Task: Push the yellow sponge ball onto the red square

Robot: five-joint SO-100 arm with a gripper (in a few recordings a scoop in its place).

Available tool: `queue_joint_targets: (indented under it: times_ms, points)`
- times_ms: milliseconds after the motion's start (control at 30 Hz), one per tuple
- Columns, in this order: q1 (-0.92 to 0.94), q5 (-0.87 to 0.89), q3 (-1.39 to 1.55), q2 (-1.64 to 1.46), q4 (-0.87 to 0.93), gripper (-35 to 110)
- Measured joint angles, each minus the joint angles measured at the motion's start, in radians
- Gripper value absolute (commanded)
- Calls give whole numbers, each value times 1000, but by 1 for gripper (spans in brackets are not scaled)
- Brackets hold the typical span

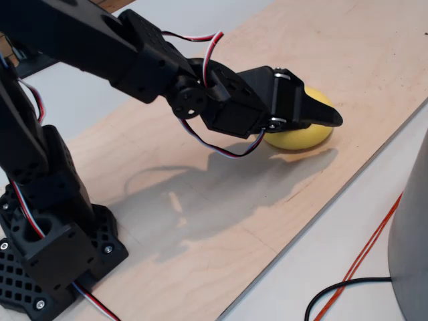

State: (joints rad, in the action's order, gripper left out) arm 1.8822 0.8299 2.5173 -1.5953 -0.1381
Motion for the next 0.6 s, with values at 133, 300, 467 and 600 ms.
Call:
queue_joint_targets:
  times_ms: [133,300,467,600]
  points:
    - [-3,0,0,-2,0,19]
    - [-11,17,0,-2,3,19]
    - [-25,35,0,-2,3,19]
    - [-35,54,0,-2,3,19]
